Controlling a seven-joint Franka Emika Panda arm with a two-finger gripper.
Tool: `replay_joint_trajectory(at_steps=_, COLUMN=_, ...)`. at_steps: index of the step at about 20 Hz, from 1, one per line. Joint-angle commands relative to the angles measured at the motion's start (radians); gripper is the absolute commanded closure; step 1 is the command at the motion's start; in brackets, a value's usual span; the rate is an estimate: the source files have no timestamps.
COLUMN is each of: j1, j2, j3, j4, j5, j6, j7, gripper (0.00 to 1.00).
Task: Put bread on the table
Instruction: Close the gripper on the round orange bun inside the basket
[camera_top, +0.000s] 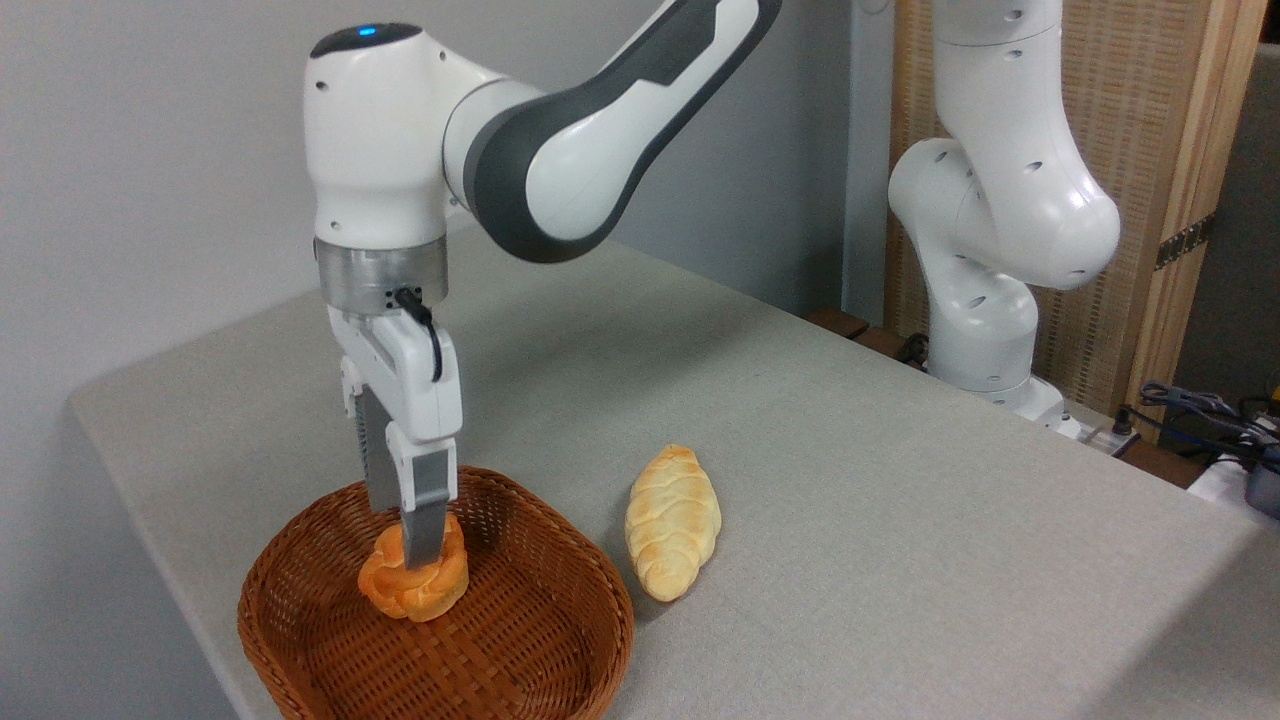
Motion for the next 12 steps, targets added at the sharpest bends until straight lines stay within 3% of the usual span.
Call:
replay_joint_trajectory(at_steps=1, j1=-0.002, j2=0.013, j3=0.002, j4=0.0, j5=0.021, j6=0.032, j7=-0.005, gripper=0.0)
replay_joint_trajectory(at_steps=5, j1=-0.002, j2=0.019, j3=0.002, j4=0.0, j5=0.025, j6=0.037, j7=-0.003, gripper=0.0)
replay_joint_trajectory(at_steps=8, j1=-0.002, j2=0.027, j3=0.002, j4=-0.001, j5=0.087, j6=0.04, j7=0.006, gripper=0.0)
replay_joint_trajectory(at_steps=12, j1=-0.002, j2=0.033, j3=0.001, j4=-0.003, j5=0.088, j6=0.04, j7=0.004, gripper=0.01)
